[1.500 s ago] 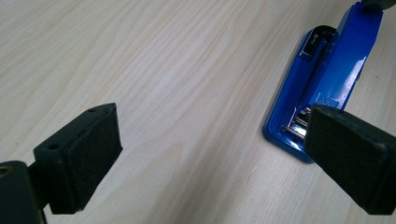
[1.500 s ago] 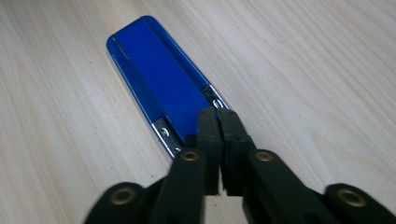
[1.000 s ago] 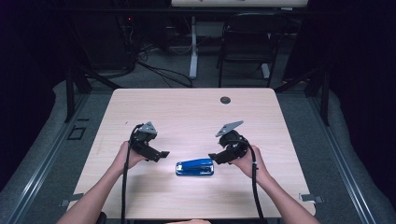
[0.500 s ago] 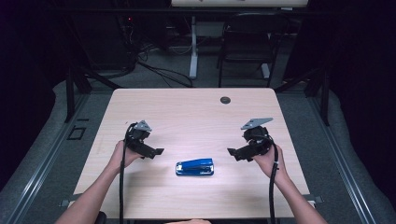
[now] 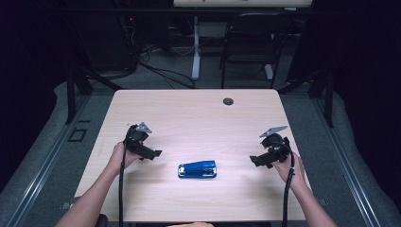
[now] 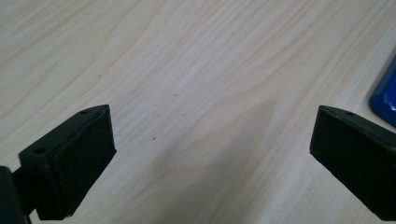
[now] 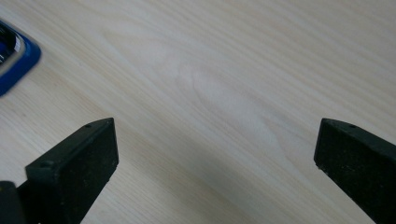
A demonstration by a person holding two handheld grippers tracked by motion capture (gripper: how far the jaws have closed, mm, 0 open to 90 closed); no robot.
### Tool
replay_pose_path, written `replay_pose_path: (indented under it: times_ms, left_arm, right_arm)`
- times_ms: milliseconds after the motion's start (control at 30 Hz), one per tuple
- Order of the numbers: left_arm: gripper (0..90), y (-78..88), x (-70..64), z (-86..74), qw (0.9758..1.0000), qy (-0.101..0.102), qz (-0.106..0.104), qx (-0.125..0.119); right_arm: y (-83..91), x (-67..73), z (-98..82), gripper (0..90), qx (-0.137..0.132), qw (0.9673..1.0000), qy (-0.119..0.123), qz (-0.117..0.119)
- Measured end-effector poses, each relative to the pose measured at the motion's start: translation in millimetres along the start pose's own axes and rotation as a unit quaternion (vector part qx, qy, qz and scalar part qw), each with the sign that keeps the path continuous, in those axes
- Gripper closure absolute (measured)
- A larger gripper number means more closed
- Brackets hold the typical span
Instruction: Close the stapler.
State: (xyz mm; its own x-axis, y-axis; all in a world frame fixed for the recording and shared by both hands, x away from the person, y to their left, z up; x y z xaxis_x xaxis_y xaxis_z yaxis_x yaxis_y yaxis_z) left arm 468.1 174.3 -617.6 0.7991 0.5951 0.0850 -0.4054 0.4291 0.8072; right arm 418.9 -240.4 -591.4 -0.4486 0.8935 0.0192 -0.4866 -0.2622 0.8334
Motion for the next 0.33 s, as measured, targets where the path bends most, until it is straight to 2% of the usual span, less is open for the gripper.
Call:
replay_pose_path:
  times_ms: [167, 233, 267, 300, 333]
  left_arm:
    - [0.0, -3.8, 4.1, -3.9, 0.9999, 0.004, 0.007, 0.011]
    - [0.0, -6.1, 8.9, -7.1, 0.9996, 0.000, 0.019, 0.020]
    - [0.0, -6.1, 8.9, -7.1, 0.9996, 0.000, 0.019, 0.020]
    - [0.0, -6.0, 13.1, -9.0, 0.9995, 0.003, 0.027, 0.019]
    - [0.0, -6.0, 13.1, -9.0, 0.9995, 0.003, 0.027, 0.019]
  right_arm:
    - [-19.1, -7.5, -12.4, 0.0, 0.045, 0.9990, 0.004, 0.002]
    - [-27.7, -6.7, -20.2, 0.0, 0.076, 0.9970, 0.007, 0.016]
    - [-27.7, -6.7, -20.2, 0.0, 0.076, 0.9970, 0.007, 0.016]
    - [-35.9, -6.1, -28.9, 0.0, 0.108, 0.9936, 0.017, 0.028]
    - [-35.9, -6.1, -28.9, 0.0, 0.108, 0.9936, 0.017, 0.028]
Point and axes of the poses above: each handheld gripper's, and its own axes: y roughly backward along the jaws, z roughly out of its top, x roughly to its left, the point moved 9 cm from there along -y, roughly forward along the jaws, and after that the axes turned 8 degrees about -y, right-handed, at the moved point
